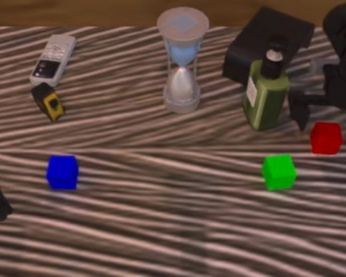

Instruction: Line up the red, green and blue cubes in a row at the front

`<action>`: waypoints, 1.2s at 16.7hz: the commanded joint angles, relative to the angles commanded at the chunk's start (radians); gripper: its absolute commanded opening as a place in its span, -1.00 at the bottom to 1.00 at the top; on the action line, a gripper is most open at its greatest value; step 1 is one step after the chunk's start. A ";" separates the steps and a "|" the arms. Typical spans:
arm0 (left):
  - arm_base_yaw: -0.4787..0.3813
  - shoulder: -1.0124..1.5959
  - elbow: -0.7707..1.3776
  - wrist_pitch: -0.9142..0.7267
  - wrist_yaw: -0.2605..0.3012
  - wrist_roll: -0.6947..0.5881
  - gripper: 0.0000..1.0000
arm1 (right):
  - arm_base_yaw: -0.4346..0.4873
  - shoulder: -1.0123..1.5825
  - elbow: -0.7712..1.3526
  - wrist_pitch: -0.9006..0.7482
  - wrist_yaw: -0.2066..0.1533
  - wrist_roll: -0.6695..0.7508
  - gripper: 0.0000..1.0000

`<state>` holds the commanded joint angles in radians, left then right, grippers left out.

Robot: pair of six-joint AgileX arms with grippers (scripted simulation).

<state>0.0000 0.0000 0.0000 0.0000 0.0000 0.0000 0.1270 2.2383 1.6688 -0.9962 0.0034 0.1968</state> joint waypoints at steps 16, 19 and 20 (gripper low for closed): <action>0.000 0.000 0.000 0.000 0.000 0.000 1.00 | 0.002 0.056 -0.083 0.134 0.001 0.003 -0.21; 0.000 0.000 0.000 0.000 0.000 0.000 1.00 | 0.002 0.056 -0.083 0.134 0.001 0.003 -0.66; 0.000 0.000 0.000 0.000 0.000 0.000 1.00 | 0.002 0.056 -0.083 0.134 0.001 0.003 -0.81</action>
<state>0.0000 0.0000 0.0000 0.0000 0.0000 0.0000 0.1295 2.2941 1.5859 -0.8626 0.0040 0.1998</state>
